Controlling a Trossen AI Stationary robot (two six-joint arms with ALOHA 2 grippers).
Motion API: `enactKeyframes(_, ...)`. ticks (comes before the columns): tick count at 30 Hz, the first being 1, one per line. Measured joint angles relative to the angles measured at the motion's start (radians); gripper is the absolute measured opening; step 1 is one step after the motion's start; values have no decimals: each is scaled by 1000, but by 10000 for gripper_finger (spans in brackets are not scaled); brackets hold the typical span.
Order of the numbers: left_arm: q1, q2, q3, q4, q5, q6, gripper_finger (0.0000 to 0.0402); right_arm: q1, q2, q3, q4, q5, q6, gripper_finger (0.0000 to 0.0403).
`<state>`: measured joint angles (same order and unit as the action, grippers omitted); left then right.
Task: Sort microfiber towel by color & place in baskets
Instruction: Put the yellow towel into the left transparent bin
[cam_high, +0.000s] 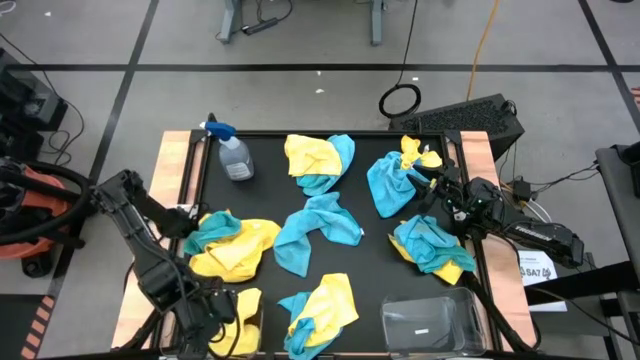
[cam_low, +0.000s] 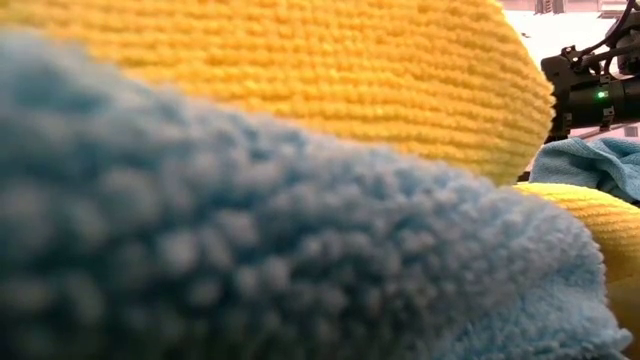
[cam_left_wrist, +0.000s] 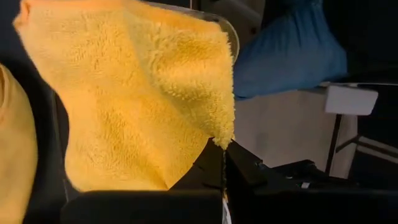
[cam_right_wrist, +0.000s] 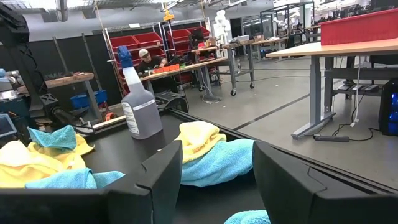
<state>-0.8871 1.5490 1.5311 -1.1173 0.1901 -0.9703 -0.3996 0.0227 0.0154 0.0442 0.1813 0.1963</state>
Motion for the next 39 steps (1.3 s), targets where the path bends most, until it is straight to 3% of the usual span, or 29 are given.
enactKeyframes(14,-59,2,0,26,-74,-67,0,0,0,0,0,0,0,187)
enactKeyframes(39,15,394,0,-52,-137,368,12,0,0,0,0,0,0,187)
